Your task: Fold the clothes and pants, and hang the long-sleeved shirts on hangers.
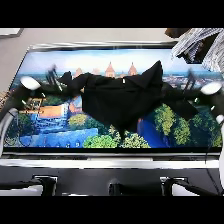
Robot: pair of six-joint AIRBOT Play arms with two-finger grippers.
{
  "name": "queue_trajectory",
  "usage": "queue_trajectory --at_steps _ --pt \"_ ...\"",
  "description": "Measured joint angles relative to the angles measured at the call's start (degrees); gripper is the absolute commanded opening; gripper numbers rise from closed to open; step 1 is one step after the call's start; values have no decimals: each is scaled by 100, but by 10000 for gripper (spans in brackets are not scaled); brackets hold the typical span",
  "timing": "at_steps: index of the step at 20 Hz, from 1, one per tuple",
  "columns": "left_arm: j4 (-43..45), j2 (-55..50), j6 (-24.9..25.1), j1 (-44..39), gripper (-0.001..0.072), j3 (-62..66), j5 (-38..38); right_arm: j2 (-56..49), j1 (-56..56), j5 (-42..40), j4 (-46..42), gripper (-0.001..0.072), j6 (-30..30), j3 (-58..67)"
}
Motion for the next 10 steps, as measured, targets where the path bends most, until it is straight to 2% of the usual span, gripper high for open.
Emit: queue_trajectory --at_steps 6,10 --pt "-33 195 -162 308 15 3574 -4 210 7 -195 -457 28 544 3773" --pt "9 1338 -197 463 15 3875 619 1152 7 -391 -1119 28 688 4833"
